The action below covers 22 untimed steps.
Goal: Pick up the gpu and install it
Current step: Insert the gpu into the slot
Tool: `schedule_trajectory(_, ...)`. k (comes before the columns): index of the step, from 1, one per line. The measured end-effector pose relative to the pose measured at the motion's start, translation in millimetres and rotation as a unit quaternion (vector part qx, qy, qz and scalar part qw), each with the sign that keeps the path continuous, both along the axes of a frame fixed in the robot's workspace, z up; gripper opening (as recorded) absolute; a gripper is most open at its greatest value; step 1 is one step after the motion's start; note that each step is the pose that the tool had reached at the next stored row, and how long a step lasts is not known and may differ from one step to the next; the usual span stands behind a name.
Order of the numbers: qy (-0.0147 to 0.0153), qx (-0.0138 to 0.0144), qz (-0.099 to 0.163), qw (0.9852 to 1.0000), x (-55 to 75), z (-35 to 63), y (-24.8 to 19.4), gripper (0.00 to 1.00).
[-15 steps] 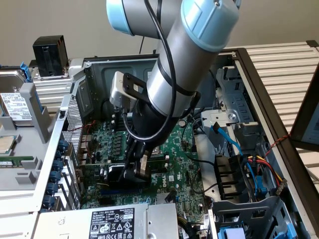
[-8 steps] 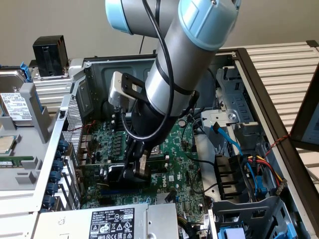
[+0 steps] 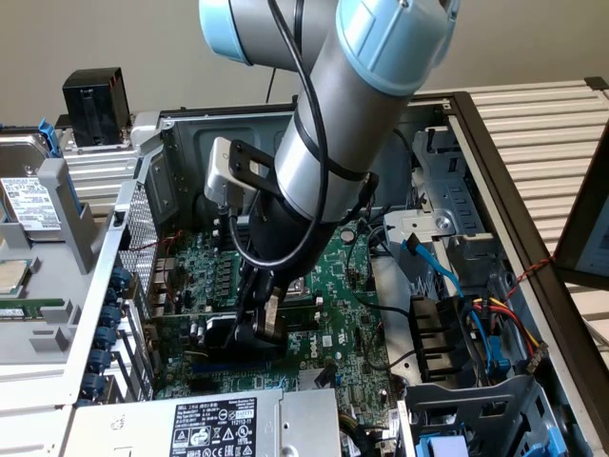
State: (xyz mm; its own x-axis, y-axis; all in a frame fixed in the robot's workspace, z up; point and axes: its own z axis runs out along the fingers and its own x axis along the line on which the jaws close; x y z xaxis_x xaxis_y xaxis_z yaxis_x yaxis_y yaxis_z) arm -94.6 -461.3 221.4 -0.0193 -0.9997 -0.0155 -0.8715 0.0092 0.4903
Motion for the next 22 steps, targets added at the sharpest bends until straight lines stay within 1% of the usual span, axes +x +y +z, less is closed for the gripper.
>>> schedule_trajectory(3,-0.0005,0.0,0.0,1.0,-0.2,0.0,0.0,0.27)
schedule_trajectory(7,-0.0029,0.0,0.0,1.0,-0.8,0.0,0.0,0.27)
schedule_trajectory(14,-0.0089,0.0001,0.0,1.0,-2.1,-0.1,0.1,0.27)
schedule_trajectory(18,-0.0099,0.0,0.0,1.0,-3.1,0.1,0.1,0.27)
schedule_trajectory(22,-0.0115,0.0003,0.0,0.9999,-3.8,1.7,0.3,0.27)
